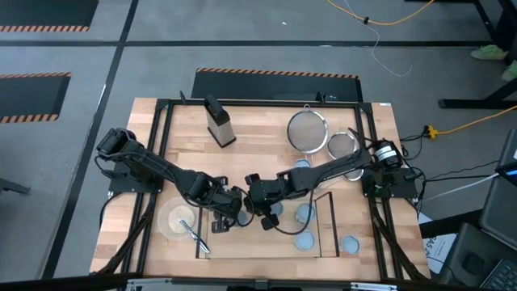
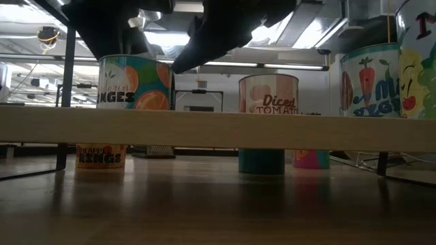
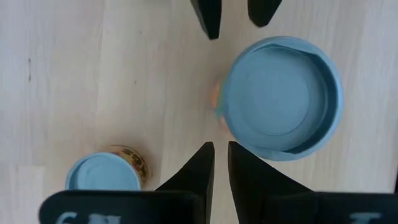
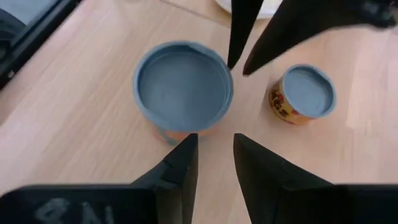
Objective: Pick and place cans onto a shelf
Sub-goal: Put the small canned oranges on the shelf
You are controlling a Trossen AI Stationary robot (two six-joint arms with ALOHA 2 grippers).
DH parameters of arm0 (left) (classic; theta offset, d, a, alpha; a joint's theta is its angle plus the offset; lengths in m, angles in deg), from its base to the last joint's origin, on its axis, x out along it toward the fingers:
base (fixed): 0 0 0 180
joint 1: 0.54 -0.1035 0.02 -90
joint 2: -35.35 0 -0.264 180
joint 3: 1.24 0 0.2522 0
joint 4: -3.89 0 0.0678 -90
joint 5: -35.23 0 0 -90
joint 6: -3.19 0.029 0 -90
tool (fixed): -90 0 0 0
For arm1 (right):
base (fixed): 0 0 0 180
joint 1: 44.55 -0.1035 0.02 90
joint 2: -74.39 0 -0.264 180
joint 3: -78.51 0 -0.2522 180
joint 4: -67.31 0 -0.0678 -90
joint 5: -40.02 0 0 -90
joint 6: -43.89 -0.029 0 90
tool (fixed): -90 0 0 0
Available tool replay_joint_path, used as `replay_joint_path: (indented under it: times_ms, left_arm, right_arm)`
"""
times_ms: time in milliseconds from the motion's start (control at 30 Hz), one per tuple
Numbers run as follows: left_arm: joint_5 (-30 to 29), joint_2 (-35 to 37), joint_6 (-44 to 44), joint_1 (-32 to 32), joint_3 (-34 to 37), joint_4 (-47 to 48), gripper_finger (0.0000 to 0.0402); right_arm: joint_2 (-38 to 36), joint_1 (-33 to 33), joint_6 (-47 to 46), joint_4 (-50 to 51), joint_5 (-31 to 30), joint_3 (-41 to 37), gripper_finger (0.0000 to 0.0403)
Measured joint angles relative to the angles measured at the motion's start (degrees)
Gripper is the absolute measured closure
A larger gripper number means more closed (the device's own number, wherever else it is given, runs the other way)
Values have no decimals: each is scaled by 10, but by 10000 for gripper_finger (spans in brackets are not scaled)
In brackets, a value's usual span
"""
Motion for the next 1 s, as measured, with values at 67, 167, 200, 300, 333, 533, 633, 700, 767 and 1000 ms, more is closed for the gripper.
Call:
replay_joint_path:
  times_ms: [67,167,200,300,333,533,633,700,767,1000]
  left_arm:
    - [0,0,-1,3,0,0,363]
    - [5,0,-1,6,0,-1,363]
    - [9,0,-1,6,0,-3,363]
    - [29,0,0,6,0,-7,363]
    - [31,0,0,6,0,-9,363]
    - [35,0,0,9,0,-9,363]
    - [51,0,1,13,0,-10,363]
    - [59,0,1,17,0,-10,363]
    - [59,0,2,21,0,-11,363]
    - [13,0,3,22,0,-4,363]
  right_arm:
    - [5,0,0,0,0,0,296]
    - [12,0,-1,2,0,-1,296]
    - [14,0,-1,-3,0,-1,296]
    - [14,0,-2,-9,0,-1,296]
    - [14,0,-2,-12,0,-1,296]
    - [14,1,-2,-19,-36,-1,296]
    - [14,1,-2,-21,-48,-1,296]
    - [14,2,-2,-21,-48,-1,296]
    - [14,2,-2,-20,-48,-1,296]
    - [9,1,-2,-8,-44,-1,296]
